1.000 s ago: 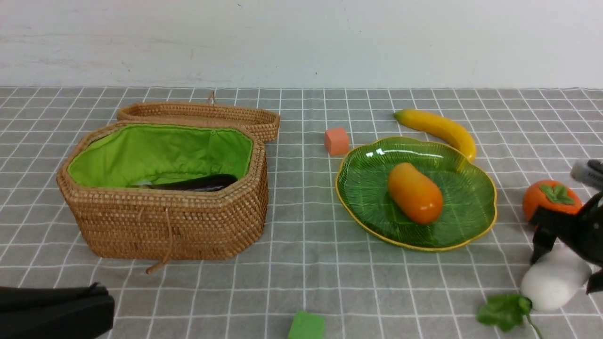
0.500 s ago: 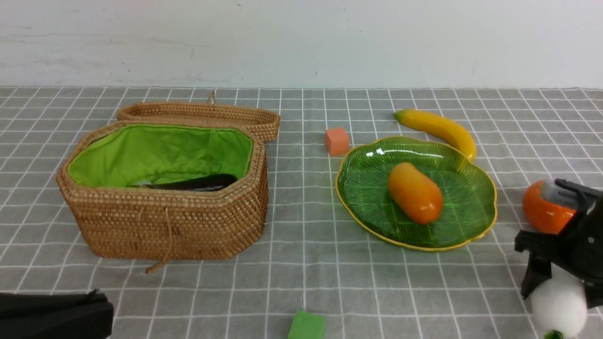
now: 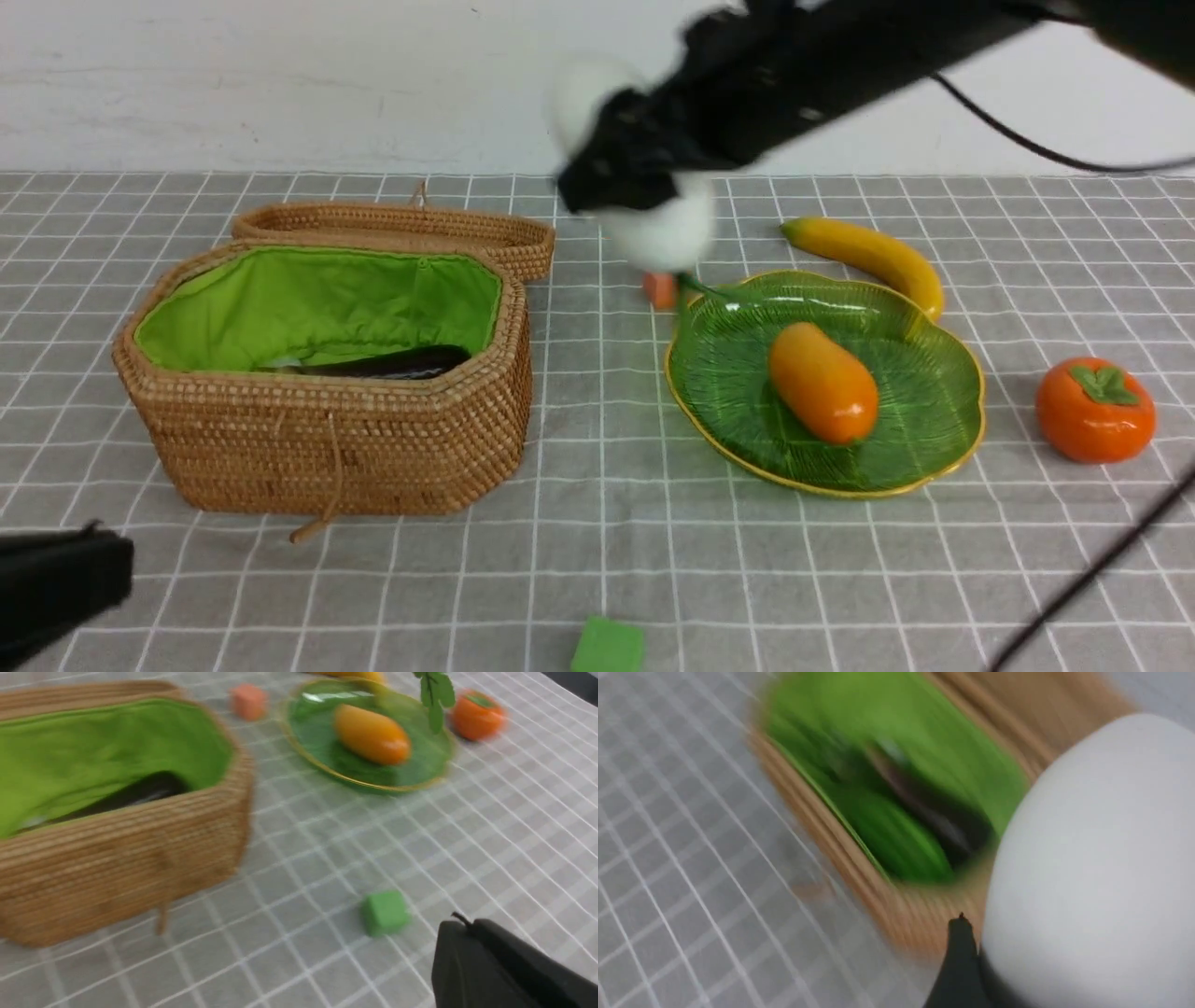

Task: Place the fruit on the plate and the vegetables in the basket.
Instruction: Take a daikon with your right arm and place it on the basket on the left, then grab a tomato with your right arm and place it on the plate on the right.

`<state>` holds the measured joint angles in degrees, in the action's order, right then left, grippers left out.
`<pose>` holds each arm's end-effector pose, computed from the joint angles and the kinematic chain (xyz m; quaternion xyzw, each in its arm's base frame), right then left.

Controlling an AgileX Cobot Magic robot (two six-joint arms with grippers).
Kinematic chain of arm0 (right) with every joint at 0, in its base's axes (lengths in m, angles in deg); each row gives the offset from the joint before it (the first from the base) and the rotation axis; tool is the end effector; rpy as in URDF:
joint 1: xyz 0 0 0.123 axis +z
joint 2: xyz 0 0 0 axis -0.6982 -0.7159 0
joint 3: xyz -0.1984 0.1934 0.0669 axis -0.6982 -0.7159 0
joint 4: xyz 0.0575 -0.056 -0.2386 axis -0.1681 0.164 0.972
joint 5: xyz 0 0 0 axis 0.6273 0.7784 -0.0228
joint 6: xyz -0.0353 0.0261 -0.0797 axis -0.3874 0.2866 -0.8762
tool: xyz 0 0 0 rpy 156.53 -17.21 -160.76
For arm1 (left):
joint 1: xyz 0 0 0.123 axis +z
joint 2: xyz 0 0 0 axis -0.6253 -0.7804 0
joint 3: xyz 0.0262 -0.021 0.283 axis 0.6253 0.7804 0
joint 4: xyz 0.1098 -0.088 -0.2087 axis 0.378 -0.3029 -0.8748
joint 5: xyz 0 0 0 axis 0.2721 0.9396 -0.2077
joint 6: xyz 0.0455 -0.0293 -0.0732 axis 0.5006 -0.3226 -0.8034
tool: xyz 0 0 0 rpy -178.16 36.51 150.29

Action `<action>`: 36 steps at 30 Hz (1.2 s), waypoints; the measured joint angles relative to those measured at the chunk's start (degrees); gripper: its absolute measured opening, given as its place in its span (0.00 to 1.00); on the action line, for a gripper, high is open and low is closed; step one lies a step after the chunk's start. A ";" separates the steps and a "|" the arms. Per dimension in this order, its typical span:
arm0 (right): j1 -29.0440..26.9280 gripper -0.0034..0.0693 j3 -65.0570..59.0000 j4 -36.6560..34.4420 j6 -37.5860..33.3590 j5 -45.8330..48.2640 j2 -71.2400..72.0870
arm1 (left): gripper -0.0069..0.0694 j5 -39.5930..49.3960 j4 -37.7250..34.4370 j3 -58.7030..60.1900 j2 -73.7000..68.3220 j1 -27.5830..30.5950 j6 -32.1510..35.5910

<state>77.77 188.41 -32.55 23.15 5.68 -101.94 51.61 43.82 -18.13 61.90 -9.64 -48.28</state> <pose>0.3470 0.2663 0.3969 -0.4165 0.7708 0.2309 0.4232 0.0666 -0.0450 0.3537 0.1675 0.8135 -0.2188 0.5121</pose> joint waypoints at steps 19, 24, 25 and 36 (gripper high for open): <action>8.57 0.97 33.59 -1.27 -16.93 -4.16 -30.15 | 0.08 2.48 5.98 0.00 0.00 0.00 -6.96; 7.93 0.86 33.59 7.84 -4.05 7.92 -22.47 | 0.08 0.84 3.91 0.00 0.00 0.00 -3.56; 7.71 0.80 33.59 10.60 0.22 11.14 -19.77 | 0.08 0.16 2.23 0.00 0.00 0.00 -1.64; 0.82 0.09 22.90 34.33 23.43 24.04 1.69 | 0.08 -10.34 -20.16 0.00 -0.07 0.00 23.16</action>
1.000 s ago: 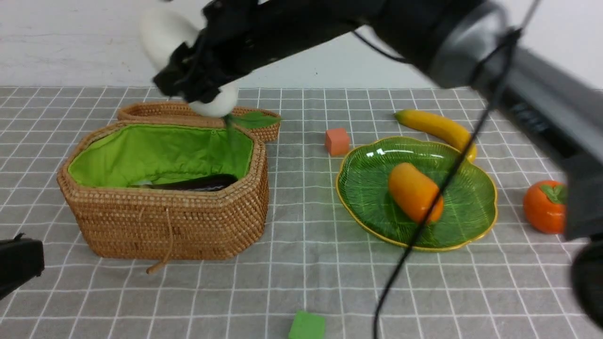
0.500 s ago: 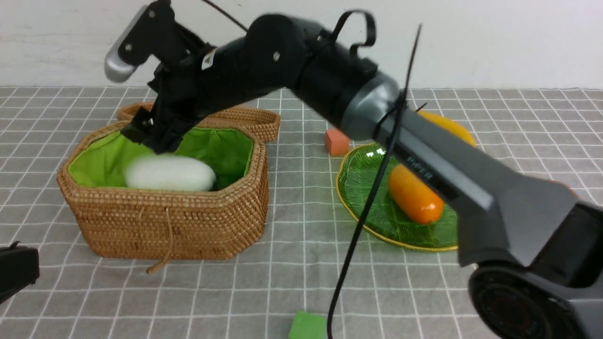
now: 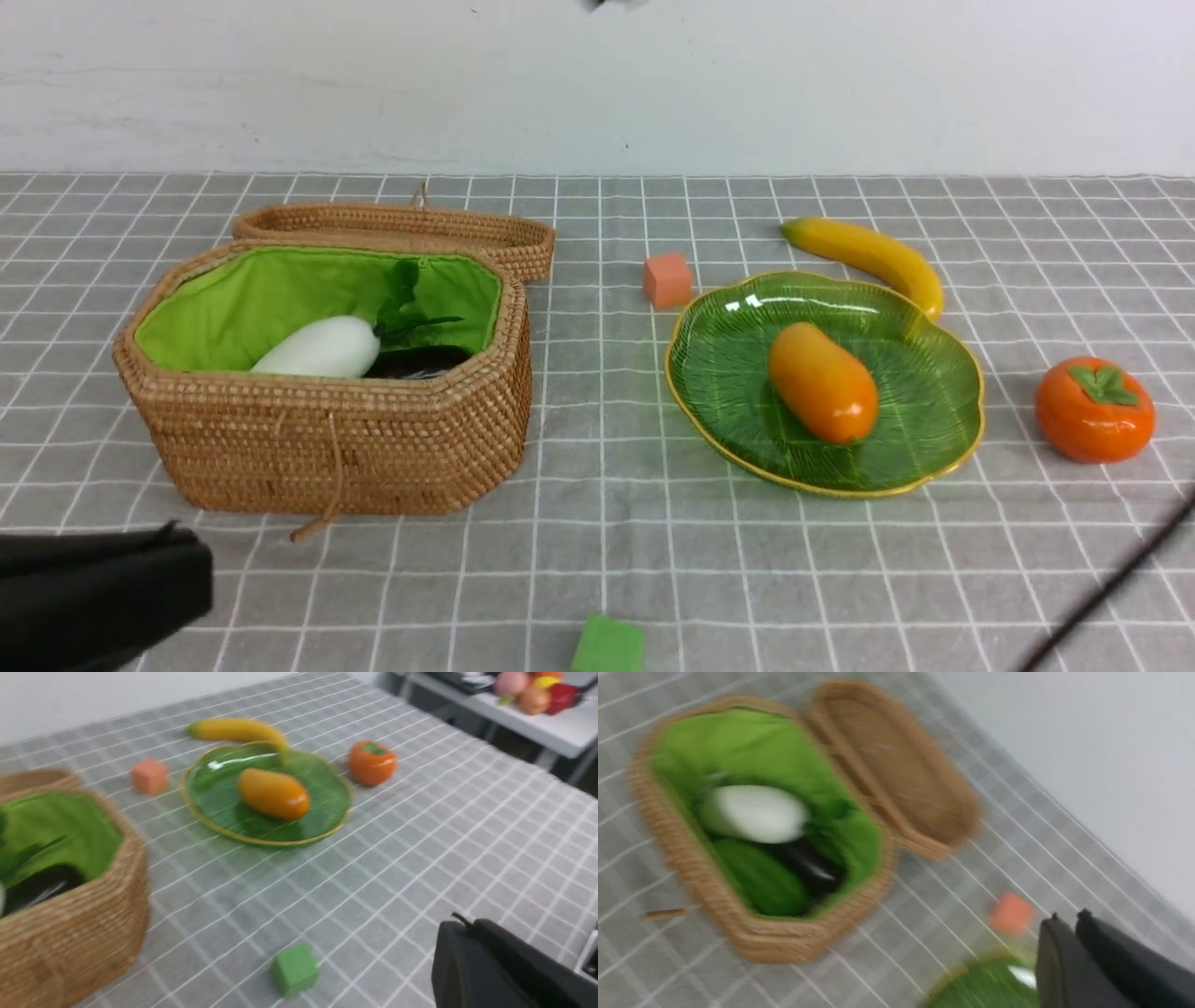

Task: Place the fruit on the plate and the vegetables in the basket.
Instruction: Grab a tomato with your right arm and place it on the plate on the right.

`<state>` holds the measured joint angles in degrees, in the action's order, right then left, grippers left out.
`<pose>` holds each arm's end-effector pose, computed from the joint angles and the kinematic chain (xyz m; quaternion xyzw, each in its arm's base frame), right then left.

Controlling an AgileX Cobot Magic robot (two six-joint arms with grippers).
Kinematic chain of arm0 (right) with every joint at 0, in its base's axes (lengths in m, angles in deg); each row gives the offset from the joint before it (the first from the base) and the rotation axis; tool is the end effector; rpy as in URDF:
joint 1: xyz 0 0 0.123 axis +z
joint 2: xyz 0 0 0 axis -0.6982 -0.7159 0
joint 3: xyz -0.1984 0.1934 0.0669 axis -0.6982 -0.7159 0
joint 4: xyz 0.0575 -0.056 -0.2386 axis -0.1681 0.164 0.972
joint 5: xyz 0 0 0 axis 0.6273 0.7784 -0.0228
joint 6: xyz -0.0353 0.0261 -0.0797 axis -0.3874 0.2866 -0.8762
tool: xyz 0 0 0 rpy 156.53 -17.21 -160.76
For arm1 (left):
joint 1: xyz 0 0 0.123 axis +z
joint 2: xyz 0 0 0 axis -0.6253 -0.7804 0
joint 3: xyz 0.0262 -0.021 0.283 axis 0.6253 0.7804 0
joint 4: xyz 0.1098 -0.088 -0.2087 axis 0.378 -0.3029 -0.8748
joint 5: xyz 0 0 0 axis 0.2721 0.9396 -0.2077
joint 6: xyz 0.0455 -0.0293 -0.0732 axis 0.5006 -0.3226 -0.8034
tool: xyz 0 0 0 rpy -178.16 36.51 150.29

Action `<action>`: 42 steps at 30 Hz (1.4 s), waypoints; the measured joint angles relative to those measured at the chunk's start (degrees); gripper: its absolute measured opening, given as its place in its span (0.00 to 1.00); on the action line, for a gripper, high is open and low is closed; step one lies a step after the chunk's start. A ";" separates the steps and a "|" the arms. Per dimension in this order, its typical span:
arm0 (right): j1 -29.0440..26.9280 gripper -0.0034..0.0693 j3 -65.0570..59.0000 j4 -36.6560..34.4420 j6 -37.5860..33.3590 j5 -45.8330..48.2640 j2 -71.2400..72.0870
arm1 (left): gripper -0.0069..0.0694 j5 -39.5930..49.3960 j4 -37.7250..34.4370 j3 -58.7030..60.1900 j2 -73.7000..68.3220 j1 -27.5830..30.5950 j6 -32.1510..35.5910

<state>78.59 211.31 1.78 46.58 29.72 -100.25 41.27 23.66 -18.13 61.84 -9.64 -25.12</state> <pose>0.3208 0.2055 0.4897 -0.3161 0.8369 0.0379 0.4452 0.0551 -0.0642 0.3661 0.2725 0.7399 -0.2991 0.5374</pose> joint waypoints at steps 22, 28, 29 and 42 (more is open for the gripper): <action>-56.55 0.88 -56.91 -38.28 -3.49 -29.85 -1.25 | 0.09 -0.01 -1.61 0.00 0.00 0.00 4.27; -58.19 0.89 -57.04 -53.07 -18.09 -30.16 -8.38 | 0.09 -0.01 -1.37 0.00 0.00 0.00 4.27; -58.19 0.89 -57.04 -53.87 -18.66 -30.03 -8.79 | 0.09 -0.01 -1.37 0.00 0.00 0.00 4.27; -52.60 0.85 -57.08 -54.62 -22.95 -31.05 -9.38 | 0.09 -0.85 0.52 0.00 0.00 0.00 4.27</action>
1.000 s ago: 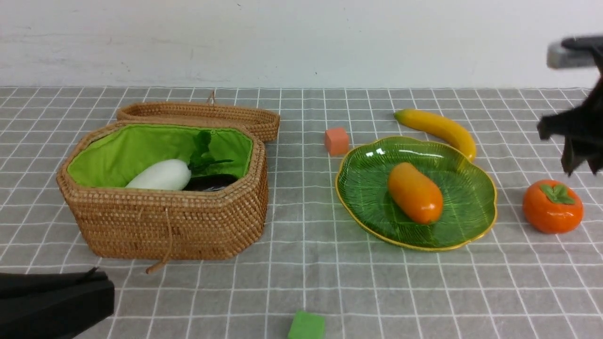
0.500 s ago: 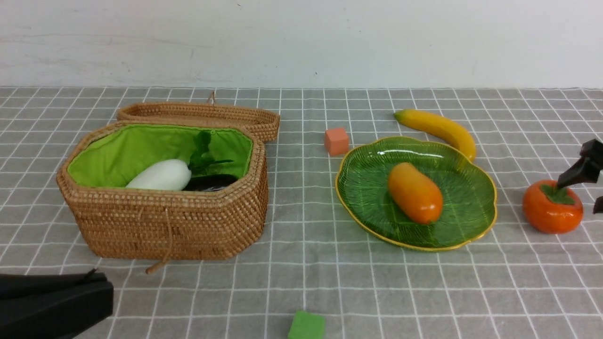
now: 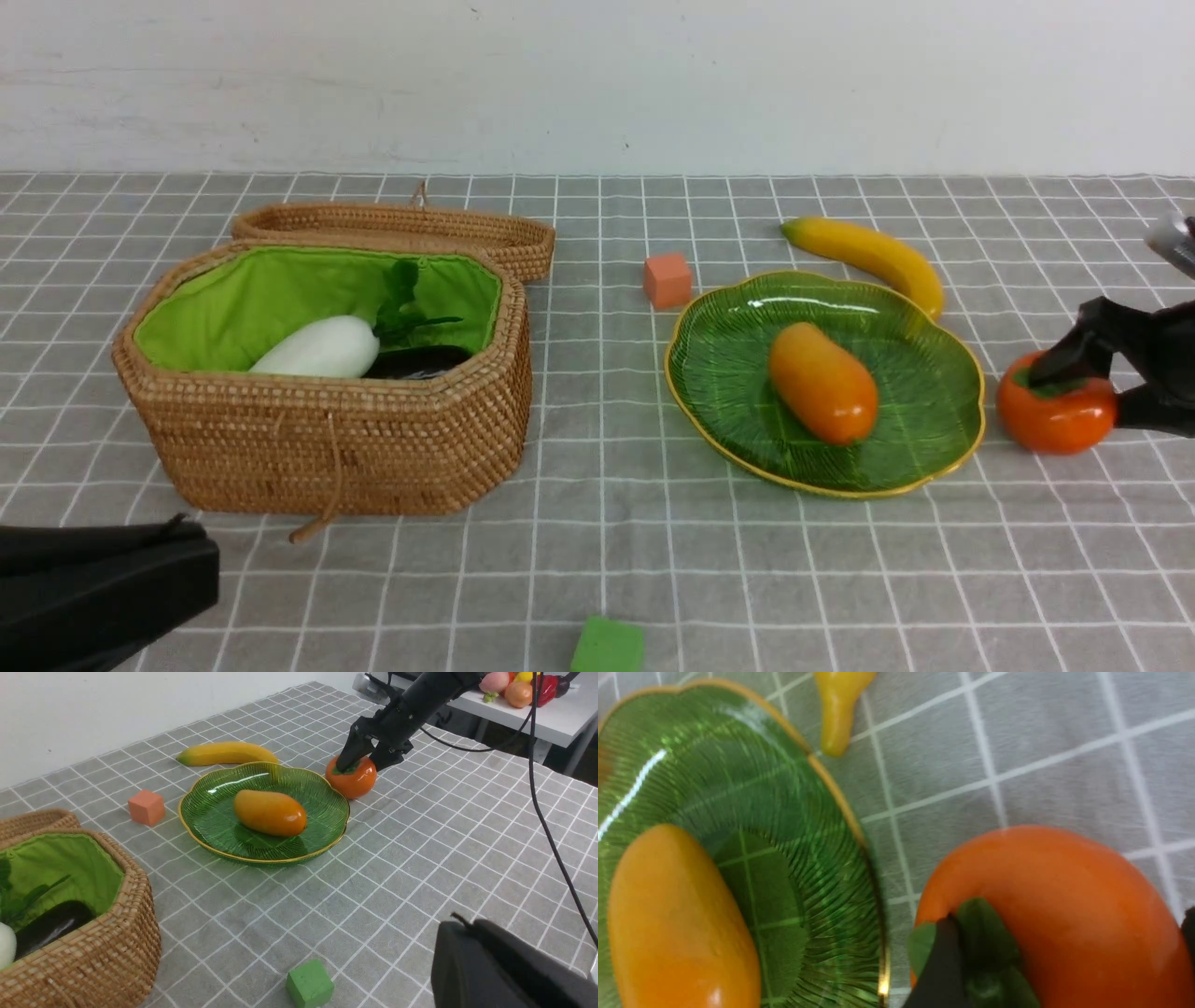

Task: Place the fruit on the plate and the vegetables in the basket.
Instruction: Grab a tomato with your right arm and place it on the plate on the right.

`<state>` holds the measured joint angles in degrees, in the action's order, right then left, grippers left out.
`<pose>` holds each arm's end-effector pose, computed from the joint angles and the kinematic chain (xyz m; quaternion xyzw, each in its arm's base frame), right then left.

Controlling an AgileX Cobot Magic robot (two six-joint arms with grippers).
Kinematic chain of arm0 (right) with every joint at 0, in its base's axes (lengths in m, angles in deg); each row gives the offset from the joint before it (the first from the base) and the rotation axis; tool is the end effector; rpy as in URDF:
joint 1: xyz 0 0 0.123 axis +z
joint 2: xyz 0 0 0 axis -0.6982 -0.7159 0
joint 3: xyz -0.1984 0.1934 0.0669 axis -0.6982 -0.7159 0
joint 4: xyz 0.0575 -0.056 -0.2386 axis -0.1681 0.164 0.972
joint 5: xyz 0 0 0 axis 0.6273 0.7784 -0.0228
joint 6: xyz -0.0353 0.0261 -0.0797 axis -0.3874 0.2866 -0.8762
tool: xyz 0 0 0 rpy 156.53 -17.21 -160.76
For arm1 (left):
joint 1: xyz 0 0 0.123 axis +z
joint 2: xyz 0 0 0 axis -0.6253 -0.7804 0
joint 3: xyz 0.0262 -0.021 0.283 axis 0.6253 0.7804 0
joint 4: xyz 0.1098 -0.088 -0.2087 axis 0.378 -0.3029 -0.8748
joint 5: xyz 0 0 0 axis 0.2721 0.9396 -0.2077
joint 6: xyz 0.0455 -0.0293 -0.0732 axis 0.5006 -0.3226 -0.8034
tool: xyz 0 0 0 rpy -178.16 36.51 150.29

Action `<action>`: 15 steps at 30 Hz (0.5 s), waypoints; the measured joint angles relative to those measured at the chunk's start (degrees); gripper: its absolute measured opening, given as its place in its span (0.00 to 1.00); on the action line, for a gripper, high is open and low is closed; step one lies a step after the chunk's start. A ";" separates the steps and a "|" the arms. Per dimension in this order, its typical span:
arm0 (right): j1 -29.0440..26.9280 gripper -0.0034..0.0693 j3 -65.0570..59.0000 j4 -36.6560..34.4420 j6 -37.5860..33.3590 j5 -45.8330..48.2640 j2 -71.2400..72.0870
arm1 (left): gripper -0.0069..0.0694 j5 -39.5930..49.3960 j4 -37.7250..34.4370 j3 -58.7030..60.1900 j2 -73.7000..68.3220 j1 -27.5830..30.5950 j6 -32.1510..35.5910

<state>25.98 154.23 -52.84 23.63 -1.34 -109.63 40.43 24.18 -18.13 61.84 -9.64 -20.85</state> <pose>0.4104 -0.0896 0.1773 0.1565 0.9293 0.2197 0.2523 0.0557 -0.0641 0.3674 0.2995 0.7246 -0.2775 0.5552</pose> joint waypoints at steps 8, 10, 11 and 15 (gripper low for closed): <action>1.69 0.74 0.10 2.89 -0.06 -1.59 0.05 | 0.09 0.00 0.40 0.00 0.00 0.00 0.00; 1.75 0.74 0.12 4.35 0.43 -1.59 0.33 | 0.09 0.00 0.52 0.00 0.00 0.00 0.00; 1.75 0.74 0.12 5.15 0.82 -1.59 0.62 | 0.09 0.00 0.57 0.00 0.00 0.00 0.00; 1.28 0.74 0.07 9.18 2.64 -1.64 1.98 | 0.09 0.00 0.70 0.01 0.00 0.00 0.00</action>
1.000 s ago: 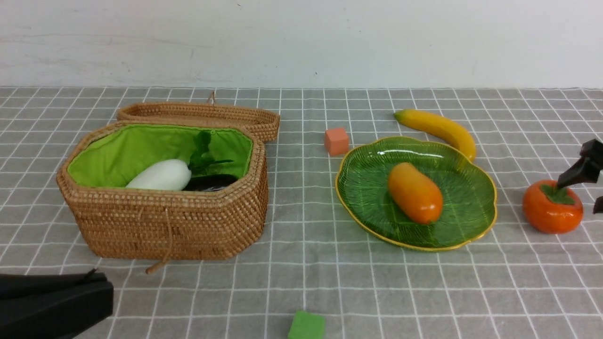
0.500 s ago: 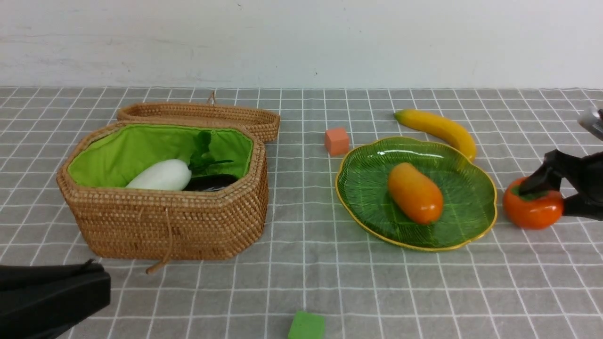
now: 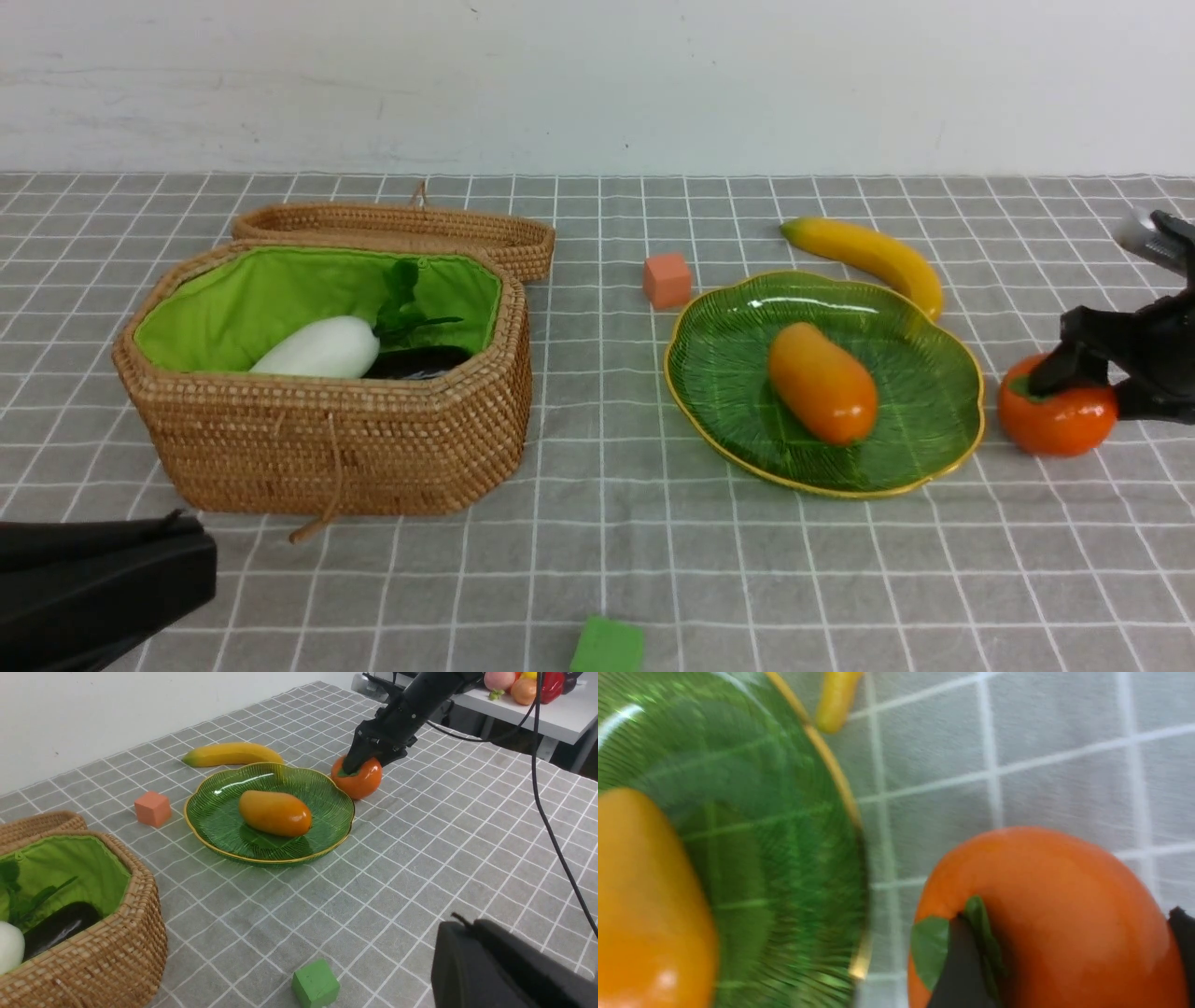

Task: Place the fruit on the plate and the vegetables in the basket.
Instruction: Grab a tomato with your right arm and place it on the plate on the right, then use the right arm to grab a banana and put it into the right plate

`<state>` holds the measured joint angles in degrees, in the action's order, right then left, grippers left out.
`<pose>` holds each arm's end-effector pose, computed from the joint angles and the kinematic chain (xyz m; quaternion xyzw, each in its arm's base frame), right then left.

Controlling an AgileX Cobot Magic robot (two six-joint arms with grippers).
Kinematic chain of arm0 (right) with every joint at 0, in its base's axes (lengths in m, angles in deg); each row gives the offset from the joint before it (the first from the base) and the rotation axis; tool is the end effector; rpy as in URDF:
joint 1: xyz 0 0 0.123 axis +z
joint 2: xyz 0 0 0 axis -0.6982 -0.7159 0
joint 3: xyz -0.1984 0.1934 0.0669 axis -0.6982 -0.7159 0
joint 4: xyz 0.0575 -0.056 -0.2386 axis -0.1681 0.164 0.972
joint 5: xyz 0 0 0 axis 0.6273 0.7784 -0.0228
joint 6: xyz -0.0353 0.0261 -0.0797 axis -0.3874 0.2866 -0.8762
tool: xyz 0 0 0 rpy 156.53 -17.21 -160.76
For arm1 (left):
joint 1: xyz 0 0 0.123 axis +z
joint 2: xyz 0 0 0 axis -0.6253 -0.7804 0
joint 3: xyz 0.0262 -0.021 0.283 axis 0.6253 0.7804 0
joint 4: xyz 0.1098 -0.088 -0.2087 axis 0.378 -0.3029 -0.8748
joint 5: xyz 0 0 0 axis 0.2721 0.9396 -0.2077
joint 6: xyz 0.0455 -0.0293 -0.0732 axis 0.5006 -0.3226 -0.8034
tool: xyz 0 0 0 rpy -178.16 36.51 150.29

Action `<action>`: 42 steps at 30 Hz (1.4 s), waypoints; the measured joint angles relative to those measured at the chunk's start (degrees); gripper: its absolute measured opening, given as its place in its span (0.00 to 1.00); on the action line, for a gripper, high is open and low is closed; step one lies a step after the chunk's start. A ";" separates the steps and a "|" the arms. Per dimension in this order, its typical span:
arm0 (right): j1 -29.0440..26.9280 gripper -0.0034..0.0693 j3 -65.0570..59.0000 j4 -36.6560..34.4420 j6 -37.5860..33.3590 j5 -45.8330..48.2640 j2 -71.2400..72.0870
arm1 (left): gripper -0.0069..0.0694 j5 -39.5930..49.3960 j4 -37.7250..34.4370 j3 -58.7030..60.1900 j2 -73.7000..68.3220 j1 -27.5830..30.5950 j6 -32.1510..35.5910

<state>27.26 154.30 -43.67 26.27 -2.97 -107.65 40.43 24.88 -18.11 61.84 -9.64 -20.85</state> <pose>0.4071 -0.0874 0.1870 0.1161 0.9460 0.1634 0.2546 0.0562 -0.0637 0.3673 0.3014 0.7239 -0.2722 0.5576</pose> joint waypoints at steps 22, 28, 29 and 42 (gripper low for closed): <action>16.46 0.94 0.29 -0.29 -1.00 -2.20 4.37 | 0.09 0.00 0.00 0.00 -0.13 0.00 -0.52; 15.56 0.94 6.23 5.68 4.02 3.81 5.40 | 0.09 -0.78 2.03 0.00 -3.47 0.00 -6.87; 15.44 0.90 8.99 8.27 6.05 4.71 5.40 | 0.09 -1.86 3.60 0.00 -5.44 0.00 -9.62; 15.37 0.74 46.21 14.23 9.10 4.01 -21.23 | 0.09 -5.87 21.12 -4.97 -17.30 0.00 -29.40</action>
<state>42.63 200.51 -29.44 35.36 1.04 -128.88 34.56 46.00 -23.08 44.54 -9.64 -50.25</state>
